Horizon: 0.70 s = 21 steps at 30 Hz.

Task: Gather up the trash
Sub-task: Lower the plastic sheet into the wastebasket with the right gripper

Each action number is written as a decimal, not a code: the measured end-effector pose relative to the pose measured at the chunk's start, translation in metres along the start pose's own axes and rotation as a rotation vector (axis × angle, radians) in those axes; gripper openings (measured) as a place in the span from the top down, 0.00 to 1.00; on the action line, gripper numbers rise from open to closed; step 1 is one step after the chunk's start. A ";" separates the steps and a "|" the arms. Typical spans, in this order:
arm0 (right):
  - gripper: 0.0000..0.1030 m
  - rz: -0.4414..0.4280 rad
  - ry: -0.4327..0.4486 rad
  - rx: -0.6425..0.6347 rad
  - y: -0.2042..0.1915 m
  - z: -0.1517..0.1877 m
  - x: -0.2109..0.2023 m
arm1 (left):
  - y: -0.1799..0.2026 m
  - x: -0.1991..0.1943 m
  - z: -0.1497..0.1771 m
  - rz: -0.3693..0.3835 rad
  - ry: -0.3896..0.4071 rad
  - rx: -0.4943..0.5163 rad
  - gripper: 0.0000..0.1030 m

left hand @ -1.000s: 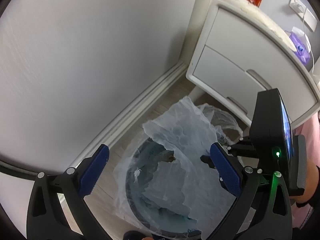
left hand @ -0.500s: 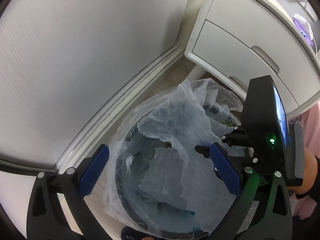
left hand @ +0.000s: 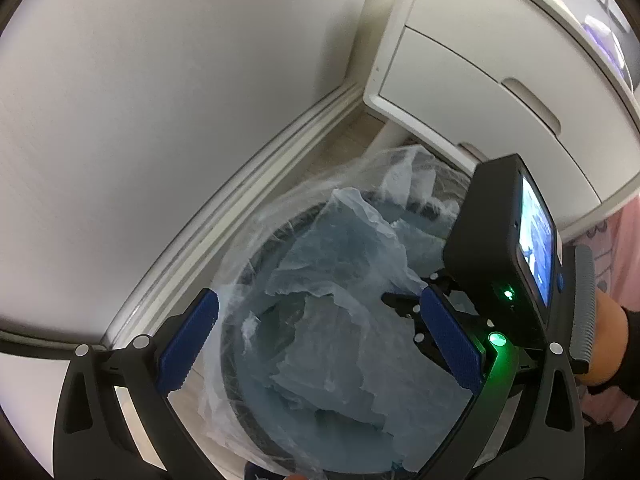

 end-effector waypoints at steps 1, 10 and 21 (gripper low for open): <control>0.91 0.000 0.000 -0.002 -0.001 0.000 0.000 | 0.001 0.001 0.002 0.000 -0.004 0.009 0.05; 0.91 -0.006 -0.004 -0.020 -0.011 0.005 0.013 | -0.006 0.011 -0.001 -0.010 -0.014 -0.013 0.05; 0.91 -0.007 -0.007 -0.042 -0.017 0.011 0.022 | -0.005 0.014 -0.002 -0.006 -0.008 -0.012 0.05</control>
Point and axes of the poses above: each gripper's, at about its wrist camera, not at the fingertips, and x roughly the way its jaws point, y to its right, z to its underside, the point moved 5 cm from there along x, roughly the way its jaws point, and after that the axes turned 5 degrees about y, right-handed, at the moved point
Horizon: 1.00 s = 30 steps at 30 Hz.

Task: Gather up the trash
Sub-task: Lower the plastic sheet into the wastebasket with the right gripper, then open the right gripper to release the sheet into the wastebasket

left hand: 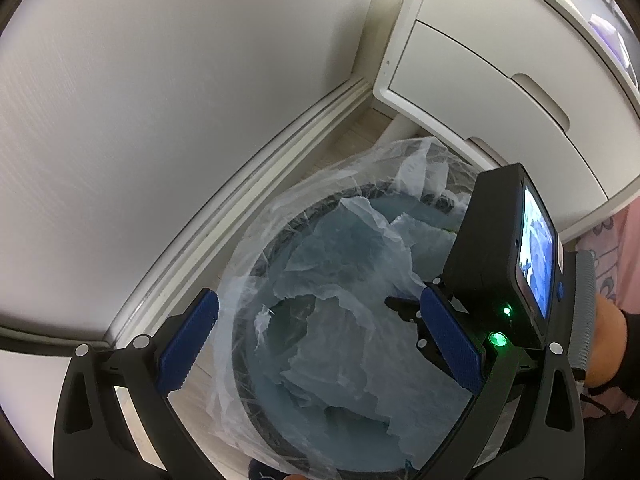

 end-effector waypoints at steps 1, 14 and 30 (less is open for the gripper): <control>0.91 -0.001 0.001 -0.001 0.000 0.001 0.000 | 0.000 0.001 0.001 0.003 -0.004 0.001 0.05; 0.70 0.006 0.020 -0.006 0.017 0.001 -0.015 | -0.001 0.012 0.006 0.015 -0.026 -0.008 0.05; 0.15 -0.023 0.121 -0.025 0.031 -0.011 -0.083 | -0.003 -0.046 -0.008 -0.013 0.059 -0.013 0.05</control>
Point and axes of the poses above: each gripper's, at about its wrist camera, not at the fingertips, and x roughly the way its jaws point, y to its right, z to its underside, the point moved 5 cm from there along x, roughly the way its jaws point, and after that the axes turned 5 degrees about y, right-handed, at the moved point
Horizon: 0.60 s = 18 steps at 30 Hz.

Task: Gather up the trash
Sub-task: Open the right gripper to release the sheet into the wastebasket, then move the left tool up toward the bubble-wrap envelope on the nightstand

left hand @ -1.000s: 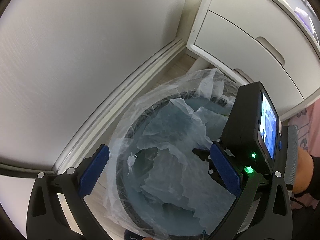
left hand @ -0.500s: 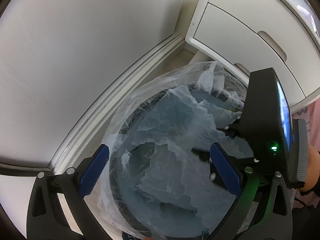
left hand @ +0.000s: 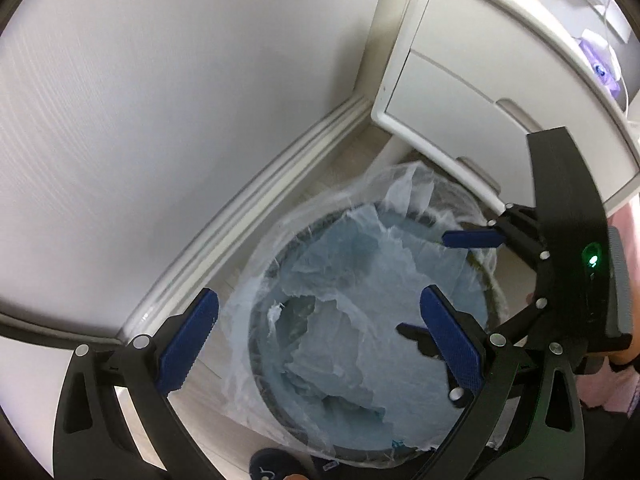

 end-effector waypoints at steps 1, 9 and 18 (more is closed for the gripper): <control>0.15 0.014 0.014 0.003 0.003 -0.002 -0.007 | 0.001 -0.006 -0.003 -0.002 0.009 0.004 0.05; 0.11 0.162 0.179 0.048 0.032 -0.017 -0.098 | 0.024 -0.055 -0.035 -0.010 0.090 0.037 0.05; 0.08 0.296 0.342 0.154 0.050 -0.036 -0.209 | 0.075 -0.107 -0.113 0.012 0.229 0.131 0.05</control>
Point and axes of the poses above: each gripper's, at about its wrist camera, not at the fingertips, and x roughly the way its jaws point, y to its right, z to its underside, the point moved 5 cm from there along x, roughly the way its jaws point, and after that the axes turned 5 degrees about y, right-handed, at the moved point
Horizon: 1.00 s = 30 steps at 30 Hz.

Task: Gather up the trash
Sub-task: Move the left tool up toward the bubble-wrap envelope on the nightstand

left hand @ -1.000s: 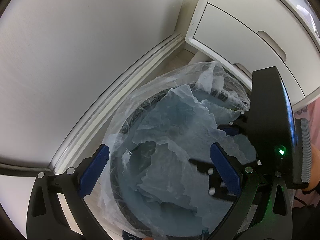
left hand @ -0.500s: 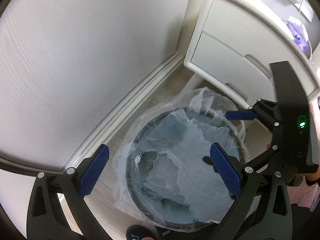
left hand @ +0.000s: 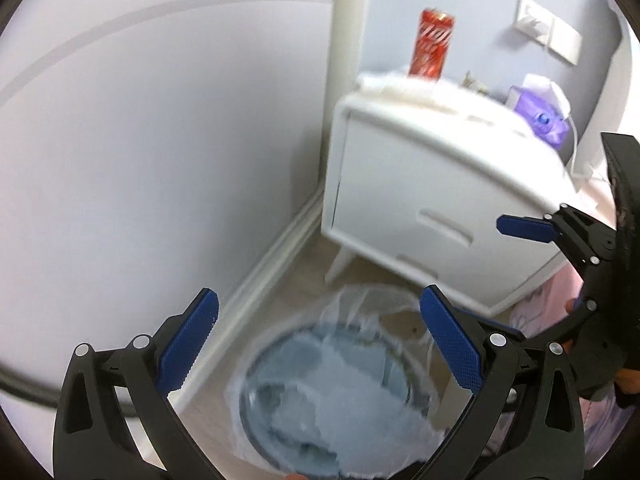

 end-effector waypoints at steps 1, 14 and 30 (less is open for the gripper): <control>0.08 0.011 0.011 0.012 0.000 -0.008 -0.004 | 0.005 -0.004 -0.013 0.002 0.019 0.011 0.05; 0.07 0.157 0.130 0.151 0.066 -0.046 -0.073 | 0.057 -0.028 -0.101 0.034 0.124 0.080 0.05; 0.07 0.264 0.123 0.222 0.125 -0.033 -0.090 | 0.107 0.023 -0.137 0.083 0.099 0.189 0.05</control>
Point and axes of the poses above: each gripper's, at about its wrist camera, not at the fingertips, and x roughly the way its jaws point, y to its right, z to its underside, the point moved 5 cm from there along x, roughly the way its jaws point, and after that the axes turned 5 degrees about y, right-handed, at the moved point
